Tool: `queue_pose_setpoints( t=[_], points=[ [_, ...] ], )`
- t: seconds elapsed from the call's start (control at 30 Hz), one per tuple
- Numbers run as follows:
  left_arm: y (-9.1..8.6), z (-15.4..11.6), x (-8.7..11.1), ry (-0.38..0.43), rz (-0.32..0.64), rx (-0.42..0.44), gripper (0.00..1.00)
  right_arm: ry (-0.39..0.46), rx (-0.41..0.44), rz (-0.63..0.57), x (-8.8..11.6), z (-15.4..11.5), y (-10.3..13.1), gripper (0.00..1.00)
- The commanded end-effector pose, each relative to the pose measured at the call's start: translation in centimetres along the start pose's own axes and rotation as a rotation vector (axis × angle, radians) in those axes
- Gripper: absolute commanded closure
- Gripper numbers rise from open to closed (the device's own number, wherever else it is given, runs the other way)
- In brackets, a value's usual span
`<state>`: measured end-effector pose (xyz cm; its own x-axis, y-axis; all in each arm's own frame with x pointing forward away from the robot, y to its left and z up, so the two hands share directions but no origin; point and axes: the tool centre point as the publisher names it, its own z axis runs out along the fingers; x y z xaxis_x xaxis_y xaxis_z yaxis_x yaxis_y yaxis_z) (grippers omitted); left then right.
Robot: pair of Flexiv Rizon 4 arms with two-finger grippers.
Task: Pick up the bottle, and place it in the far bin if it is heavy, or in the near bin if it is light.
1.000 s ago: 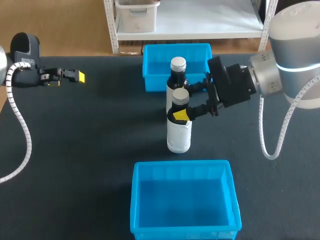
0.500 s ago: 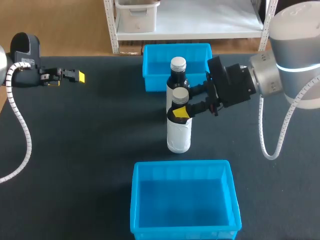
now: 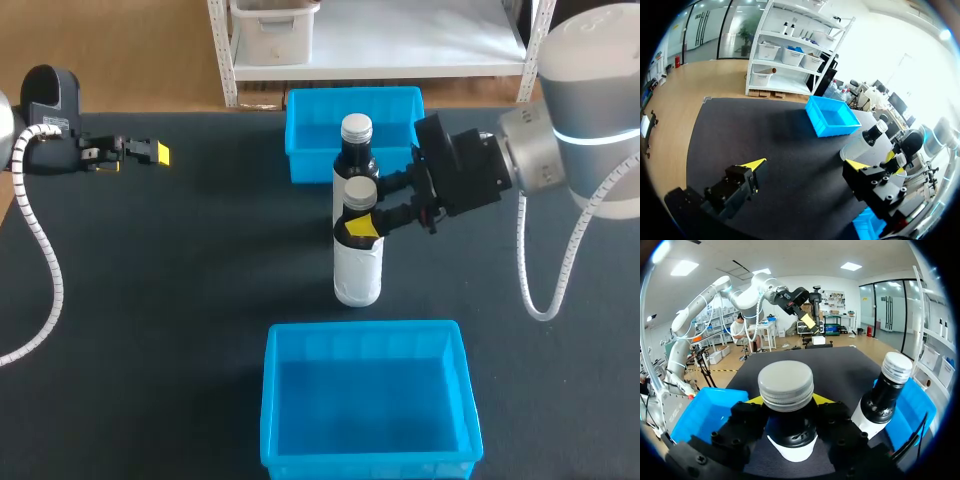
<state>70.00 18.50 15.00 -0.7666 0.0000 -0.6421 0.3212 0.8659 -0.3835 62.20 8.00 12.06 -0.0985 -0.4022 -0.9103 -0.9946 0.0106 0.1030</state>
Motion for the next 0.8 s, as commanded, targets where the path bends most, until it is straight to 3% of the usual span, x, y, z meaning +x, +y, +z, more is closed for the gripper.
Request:
queue_pose_setpoints(
  t=[0.03, 0.5, 0.7, 0.8],
  points=[
    [0.0, 0.0, 0.0, 0.0, 0.0, 0.0, 0.0, -0.001, 0.002, 0.0, 0.13, -0.3, 0.45, 0.52],
    [0.0, 0.0, 0.0, 0.0, 0.0, 0.0, 0.0, -0.001, 0.002, -0.001, 0.14, -0.36, 0.44, 0.54],
    [0.0, 0.0, 0.0, 0.0, 0.0, 0.0, 0.0, -0.001, 0.0, -0.003, 0.14, -0.27, 0.42, 0.59],
    [0.0, 0.0, 0.0, 0.0, 0.0, 0.0, 0.0, 0.0, 0.001, -0.003, 0.14, -0.25, 0.42, 0.69]
  ],
)
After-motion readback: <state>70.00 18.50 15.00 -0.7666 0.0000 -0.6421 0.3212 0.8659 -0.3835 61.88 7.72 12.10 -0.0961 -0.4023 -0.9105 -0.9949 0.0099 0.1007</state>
